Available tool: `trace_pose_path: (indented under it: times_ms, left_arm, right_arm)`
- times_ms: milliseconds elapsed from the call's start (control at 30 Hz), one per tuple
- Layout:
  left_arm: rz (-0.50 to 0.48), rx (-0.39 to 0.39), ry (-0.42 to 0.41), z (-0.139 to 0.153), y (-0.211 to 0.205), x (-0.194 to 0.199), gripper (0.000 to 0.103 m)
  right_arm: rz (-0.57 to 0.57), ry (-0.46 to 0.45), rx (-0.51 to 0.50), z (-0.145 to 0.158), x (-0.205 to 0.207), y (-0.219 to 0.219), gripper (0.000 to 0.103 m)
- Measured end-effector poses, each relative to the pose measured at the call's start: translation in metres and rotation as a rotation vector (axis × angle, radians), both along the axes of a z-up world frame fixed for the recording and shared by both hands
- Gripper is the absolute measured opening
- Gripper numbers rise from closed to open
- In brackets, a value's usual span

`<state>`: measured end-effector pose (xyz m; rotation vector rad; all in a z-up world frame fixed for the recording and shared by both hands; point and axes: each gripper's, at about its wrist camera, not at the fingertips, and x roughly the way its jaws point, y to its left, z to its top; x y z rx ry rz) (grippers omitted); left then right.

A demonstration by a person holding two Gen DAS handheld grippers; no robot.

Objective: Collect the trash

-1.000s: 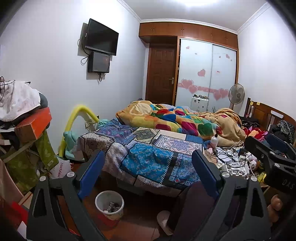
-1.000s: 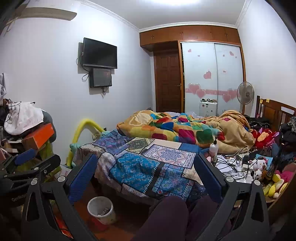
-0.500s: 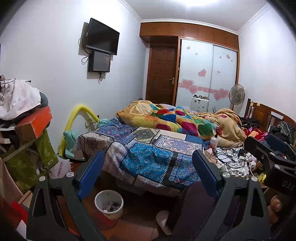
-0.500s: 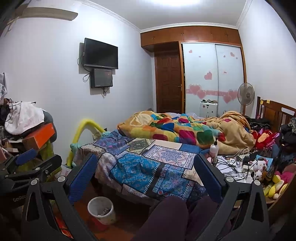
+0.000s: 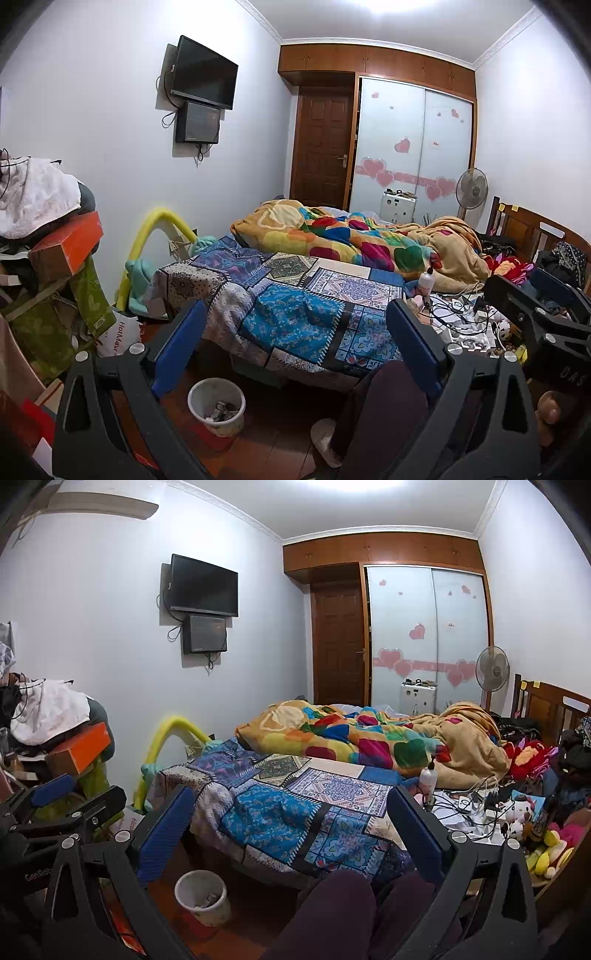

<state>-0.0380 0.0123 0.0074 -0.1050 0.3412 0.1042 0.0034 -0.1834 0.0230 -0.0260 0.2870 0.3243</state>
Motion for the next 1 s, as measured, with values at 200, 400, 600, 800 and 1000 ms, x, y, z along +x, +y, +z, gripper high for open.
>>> trace_pose_path:
  times_ms: [200,400,600,800,1000]
  left_arm:
    - [-0.005,0.001,0.003,-0.0007,-0.0024,-0.0008,0.1]
    - [-0.003,0.001,0.0,-0.0006,-0.0038,-0.0008,0.1]
    - [-0.003,0.001,-0.002,0.0016,-0.0016,0.001,0.1]
    - [-0.011,-0.005,-0.001,0.0029,0.0011,0.0013,0.1]
    - [-0.015,0.001,-0.002,0.003,0.0005,0.0009,0.1]
  right_arm:
    - [0.003,0.003,0.002,0.0004,0.0004,-0.0016,0.103]
    - [0.004,0.01,0.005,0.0008,0.0023,-0.004,0.103]
    - [0.007,0.01,0.005,0.0008,0.0032,-0.005,0.103]
    - [0.003,0.012,0.007,0.0011,0.0032,-0.0059,0.103]
    - [0.002,0.012,0.007,0.0013,0.0031,-0.006,0.103]
